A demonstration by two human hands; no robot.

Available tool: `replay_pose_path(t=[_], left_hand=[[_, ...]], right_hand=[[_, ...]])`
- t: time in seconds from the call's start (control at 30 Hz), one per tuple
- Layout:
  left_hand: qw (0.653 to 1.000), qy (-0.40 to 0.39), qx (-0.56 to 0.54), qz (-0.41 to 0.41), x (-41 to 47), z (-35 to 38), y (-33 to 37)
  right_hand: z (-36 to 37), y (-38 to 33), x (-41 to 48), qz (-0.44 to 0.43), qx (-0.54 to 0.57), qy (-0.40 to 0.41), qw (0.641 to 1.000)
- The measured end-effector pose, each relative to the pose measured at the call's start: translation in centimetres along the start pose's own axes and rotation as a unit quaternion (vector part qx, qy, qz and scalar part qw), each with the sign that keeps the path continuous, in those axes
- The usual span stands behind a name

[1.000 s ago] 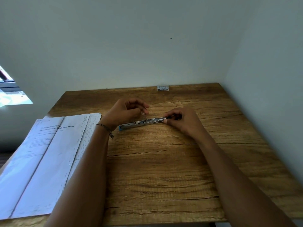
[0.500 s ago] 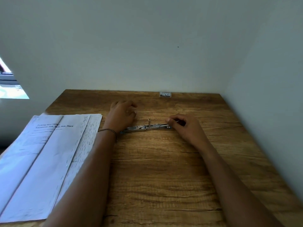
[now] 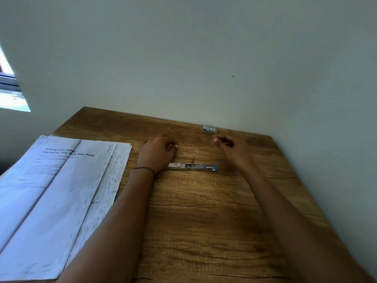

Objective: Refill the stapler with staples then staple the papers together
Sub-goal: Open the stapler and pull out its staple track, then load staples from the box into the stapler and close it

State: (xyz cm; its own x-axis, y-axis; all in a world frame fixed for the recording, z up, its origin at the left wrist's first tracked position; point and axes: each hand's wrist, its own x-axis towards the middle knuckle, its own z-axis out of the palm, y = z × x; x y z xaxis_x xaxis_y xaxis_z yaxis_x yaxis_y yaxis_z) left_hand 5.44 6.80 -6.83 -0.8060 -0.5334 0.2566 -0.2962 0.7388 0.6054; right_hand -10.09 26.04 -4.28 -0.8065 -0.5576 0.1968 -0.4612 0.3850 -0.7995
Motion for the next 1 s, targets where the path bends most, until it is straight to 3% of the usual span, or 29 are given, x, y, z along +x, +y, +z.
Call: replay_pose_path(t=[0.13, 0.33, 0.57, 1.0], left_hand=[[1.0, 0.025, 0.005, -0.007, 0.0, -0.2, 0.1], [0.999, 0.044, -0.001, -0.023, 0.1, -0.1, 0.4], [0.998, 0.061, -0.002, -0.032, 0.3, 0.3, 0.4], [0.997, 0.066, -0.009, -0.029, 0.4, 0.5, 0.2]], right_hand=[[-0.4, -0.2, 4.8, -0.039, -0.114, -0.013, 0.993], [0.0, 0.7, 9.1, -0.014, -0.238, -0.04, 0.97], [0.8, 1.5, 10.2, -0.028, -0.267, -0.082, 0.96], [1.5, 1.8, 10.6, -0.068, -0.283, -0.066, 0.954]])
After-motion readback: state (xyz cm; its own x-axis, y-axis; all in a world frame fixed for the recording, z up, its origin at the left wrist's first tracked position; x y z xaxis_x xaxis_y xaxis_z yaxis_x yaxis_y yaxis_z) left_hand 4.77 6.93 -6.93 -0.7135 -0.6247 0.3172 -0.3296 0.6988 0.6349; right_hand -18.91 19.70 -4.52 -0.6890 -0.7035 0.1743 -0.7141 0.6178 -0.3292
